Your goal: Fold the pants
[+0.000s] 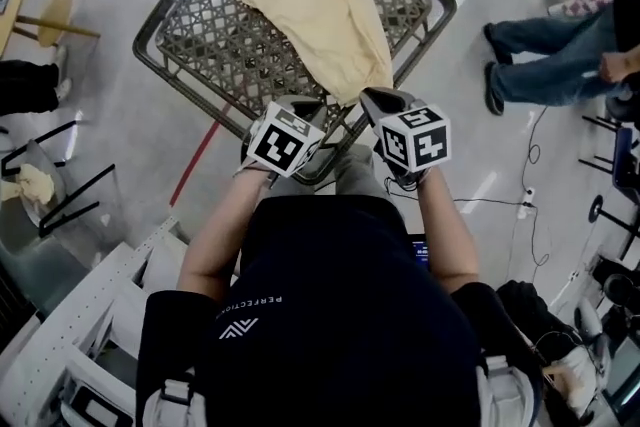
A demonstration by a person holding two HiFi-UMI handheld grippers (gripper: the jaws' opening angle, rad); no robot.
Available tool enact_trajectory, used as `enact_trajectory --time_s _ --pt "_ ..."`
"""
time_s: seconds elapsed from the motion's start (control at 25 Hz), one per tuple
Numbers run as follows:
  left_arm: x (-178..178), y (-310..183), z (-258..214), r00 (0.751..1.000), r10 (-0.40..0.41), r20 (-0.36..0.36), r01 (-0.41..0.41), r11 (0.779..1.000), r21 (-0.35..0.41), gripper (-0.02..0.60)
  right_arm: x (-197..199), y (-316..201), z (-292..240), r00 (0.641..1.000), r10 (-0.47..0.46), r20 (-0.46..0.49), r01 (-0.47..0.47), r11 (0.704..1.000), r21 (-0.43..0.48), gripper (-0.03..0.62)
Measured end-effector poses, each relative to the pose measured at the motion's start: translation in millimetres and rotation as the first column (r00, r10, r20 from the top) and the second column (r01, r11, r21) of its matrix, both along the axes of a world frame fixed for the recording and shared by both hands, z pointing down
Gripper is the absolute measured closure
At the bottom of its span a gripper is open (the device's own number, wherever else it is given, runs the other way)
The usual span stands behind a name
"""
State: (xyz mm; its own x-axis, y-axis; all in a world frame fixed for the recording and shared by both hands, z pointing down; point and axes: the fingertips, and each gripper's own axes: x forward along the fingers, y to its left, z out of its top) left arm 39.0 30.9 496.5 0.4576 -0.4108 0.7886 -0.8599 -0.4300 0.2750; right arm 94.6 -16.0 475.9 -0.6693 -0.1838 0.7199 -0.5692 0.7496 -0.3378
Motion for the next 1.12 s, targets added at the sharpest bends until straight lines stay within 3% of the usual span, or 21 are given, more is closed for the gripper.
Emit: enact_trajectory --time_s 0.4,0.48,0.56,0.64,0.72,0.88,1.12 --pt "24 -38 9 0.989 -0.146 -0.001 0.146 0.989 0.008 0.568 2 -30 14 0.979 -0.203 0.031 0.204 0.979 -0.006 0.548" --pt "28 -41 13 0.988 -0.154 -0.017 0.154 0.988 -0.015 0.556 0 -30 19 0.964 -0.267 0.019 0.267 0.963 -0.021 0.548" --pt "33 -40 20 0.987 -0.158 -0.036 0.156 0.987 -0.048 0.46 0 -30 24 0.948 -0.319 0.007 0.32 0.947 -0.024 0.547" --pt "35 -40 25 0.984 -0.172 -0.04 0.169 0.983 -0.069 0.459 0 -31 29 0.93 -0.368 -0.015 0.367 0.93 -0.017 0.54" --pt "36 -38 31 0.983 -0.182 -0.039 0.178 0.98 -0.084 0.45 2 -28 35 0.903 -0.427 -0.042 0.426 0.904 -0.016 0.445" --pt "38 -37 41 0.981 -0.19 -0.03 0.185 0.976 -0.117 0.425 11 -24 49 0.837 -0.537 -0.107 0.541 0.841 0.006 0.413" --pt "39 -35 49 0.977 -0.214 -0.022 0.209 0.968 -0.14 0.4 20 -22 63 0.79 -0.601 -0.123 0.602 0.798 -0.031 0.401"
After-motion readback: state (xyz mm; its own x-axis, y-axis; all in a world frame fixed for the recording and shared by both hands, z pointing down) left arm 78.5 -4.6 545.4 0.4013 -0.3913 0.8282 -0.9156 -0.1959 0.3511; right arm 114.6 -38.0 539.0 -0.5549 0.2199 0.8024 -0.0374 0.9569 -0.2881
